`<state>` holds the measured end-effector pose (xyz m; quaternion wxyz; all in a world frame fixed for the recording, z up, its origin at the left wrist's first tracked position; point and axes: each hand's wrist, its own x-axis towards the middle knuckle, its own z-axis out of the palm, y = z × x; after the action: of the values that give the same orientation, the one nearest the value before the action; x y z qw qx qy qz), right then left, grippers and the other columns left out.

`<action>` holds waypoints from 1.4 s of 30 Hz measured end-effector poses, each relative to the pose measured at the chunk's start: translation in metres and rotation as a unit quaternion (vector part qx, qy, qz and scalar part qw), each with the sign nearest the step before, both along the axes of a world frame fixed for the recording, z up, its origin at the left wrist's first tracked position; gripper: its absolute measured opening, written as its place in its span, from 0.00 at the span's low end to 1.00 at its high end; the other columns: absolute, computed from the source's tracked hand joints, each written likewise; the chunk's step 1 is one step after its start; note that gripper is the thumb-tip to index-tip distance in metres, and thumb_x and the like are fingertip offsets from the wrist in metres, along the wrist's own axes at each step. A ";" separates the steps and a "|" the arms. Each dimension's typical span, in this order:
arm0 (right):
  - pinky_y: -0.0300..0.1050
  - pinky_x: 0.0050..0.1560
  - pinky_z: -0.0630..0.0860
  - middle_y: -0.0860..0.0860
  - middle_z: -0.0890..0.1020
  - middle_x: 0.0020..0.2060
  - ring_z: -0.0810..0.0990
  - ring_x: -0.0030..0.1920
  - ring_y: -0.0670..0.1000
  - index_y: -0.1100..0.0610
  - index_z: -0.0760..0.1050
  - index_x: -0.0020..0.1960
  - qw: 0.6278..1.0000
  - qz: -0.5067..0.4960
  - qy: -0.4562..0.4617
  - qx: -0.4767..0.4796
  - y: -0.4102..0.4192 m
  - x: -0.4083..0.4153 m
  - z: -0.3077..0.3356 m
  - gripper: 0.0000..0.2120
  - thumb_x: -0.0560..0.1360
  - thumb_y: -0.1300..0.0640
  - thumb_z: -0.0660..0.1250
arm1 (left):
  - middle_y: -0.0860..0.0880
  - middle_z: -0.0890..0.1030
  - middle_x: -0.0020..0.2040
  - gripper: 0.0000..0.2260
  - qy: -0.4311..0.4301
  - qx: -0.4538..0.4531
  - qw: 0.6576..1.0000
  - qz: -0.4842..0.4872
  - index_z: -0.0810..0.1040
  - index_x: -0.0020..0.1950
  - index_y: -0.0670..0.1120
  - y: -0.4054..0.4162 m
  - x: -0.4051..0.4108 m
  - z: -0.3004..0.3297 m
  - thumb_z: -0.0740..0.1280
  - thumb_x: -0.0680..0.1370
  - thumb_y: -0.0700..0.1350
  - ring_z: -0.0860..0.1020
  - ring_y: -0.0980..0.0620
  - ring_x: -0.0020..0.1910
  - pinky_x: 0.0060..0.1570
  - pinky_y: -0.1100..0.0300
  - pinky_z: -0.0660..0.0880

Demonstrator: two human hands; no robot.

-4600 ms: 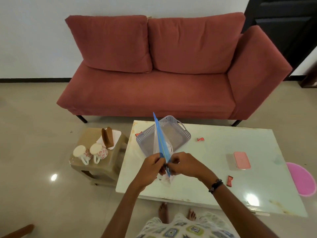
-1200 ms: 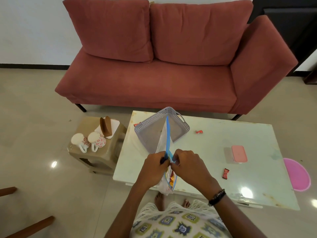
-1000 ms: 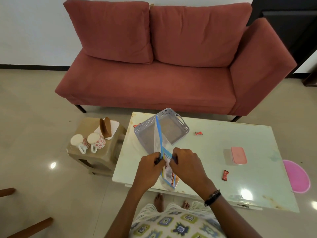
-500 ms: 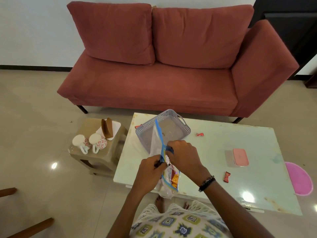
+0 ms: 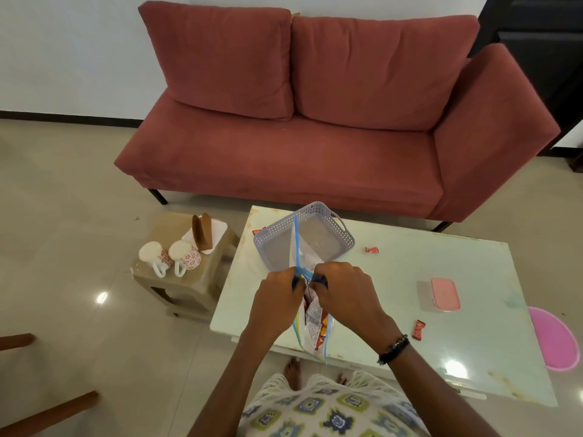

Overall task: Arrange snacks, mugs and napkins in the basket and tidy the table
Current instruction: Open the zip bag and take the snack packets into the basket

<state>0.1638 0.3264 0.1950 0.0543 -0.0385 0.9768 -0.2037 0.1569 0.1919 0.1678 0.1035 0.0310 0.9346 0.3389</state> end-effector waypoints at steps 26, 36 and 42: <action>0.43 0.40 0.73 0.52 0.83 0.46 0.80 0.45 0.54 0.56 0.78 0.48 0.997 -0.055 0.059 -0.010 0.015 -0.029 -0.004 0.07 0.76 0.56 0.62 | 0.46 0.75 0.26 0.13 -0.052 0.061 0.997 0.023 0.74 0.35 0.37 -0.032 0.009 0.009 0.61 0.77 0.43 0.73 0.50 0.25 0.35 0.50 0.73; 0.45 0.40 0.71 0.56 0.82 0.47 0.79 0.46 0.59 0.58 0.78 0.48 0.992 -0.124 0.004 0.033 0.042 -0.040 -0.020 0.07 0.76 0.60 0.62 | 0.51 0.73 0.22 0.12 -0.075 0.118 0.986 0.089 0.75 0.36 0.36 -0.052 0.006 -0.003 0.62 0.77 0.41 0.70 0.54 0.22 0.32 0.54 0.69; 0.44 0.36 0.72 0.56 0.79 0.41 0.77 0.42 0.57 0.61 0.75 0.43 0.987 -0.036 0.146 -0.048 0.014 -0.009 -0.027 0.08 0.68 0.71 0.67 | 0.51 0.72 0.21 0.13 -0.075 0.159 0.977 0.123 0.72 0.31 0.41 -0.035 0.007 -0.015 0.62 0.75 0.43 0.70 0.53 0.22 0.31 0.54 0.69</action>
<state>0.1553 0.3399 0.1677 -0.0984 -0.0357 0.9641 -0.2440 0.1639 0.1566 0.1528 0.1245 -0.0939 0.8549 0.4947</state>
